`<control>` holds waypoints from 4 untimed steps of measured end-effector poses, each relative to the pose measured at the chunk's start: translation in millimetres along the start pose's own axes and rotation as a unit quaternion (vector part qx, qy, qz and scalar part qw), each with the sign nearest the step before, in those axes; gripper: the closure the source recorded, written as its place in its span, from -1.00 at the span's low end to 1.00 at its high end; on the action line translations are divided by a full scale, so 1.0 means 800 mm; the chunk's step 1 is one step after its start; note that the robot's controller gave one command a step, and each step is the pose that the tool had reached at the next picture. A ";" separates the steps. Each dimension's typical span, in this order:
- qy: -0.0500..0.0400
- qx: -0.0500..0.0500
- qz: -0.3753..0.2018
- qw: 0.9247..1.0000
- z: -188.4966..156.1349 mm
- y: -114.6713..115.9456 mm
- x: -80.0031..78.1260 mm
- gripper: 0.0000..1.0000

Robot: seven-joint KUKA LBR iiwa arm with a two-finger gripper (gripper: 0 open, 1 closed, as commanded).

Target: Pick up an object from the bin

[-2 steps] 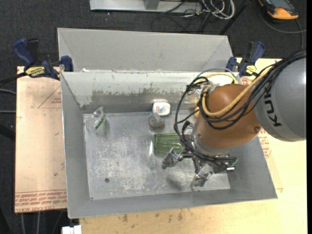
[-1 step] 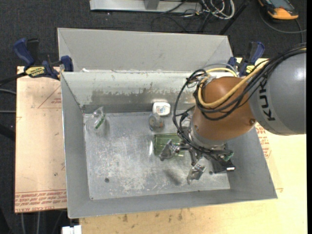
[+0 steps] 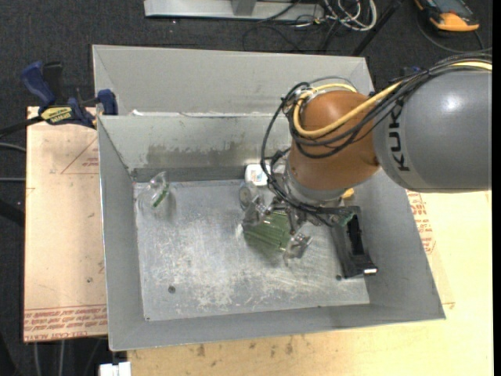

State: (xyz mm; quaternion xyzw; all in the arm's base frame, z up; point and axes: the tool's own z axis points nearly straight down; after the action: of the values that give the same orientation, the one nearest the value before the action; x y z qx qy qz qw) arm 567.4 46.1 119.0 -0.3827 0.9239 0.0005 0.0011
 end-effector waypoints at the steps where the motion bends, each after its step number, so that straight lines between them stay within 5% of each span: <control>1: -0.001 0.001 0.004 1.000 0.005 -0.039 -0.045 -1.00; 2: -0.001 0.000 -0.018 1.000 0.031 -0.066 -0.018 -1.00; 3: -0.001 0.000 0.169 0.986 0.029 -0.073 -0.054 1.00; 4: -0.001 0.000 0.170 0.985 0.029 -0.073 -0.054 1.00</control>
Offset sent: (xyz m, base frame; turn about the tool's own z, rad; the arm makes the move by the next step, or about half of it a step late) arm 0.0434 -0.0544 -0.0423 -0.0720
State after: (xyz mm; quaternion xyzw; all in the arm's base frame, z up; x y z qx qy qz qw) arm 639.3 35.5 95.7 -0.2202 0.9755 0.0009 0.0020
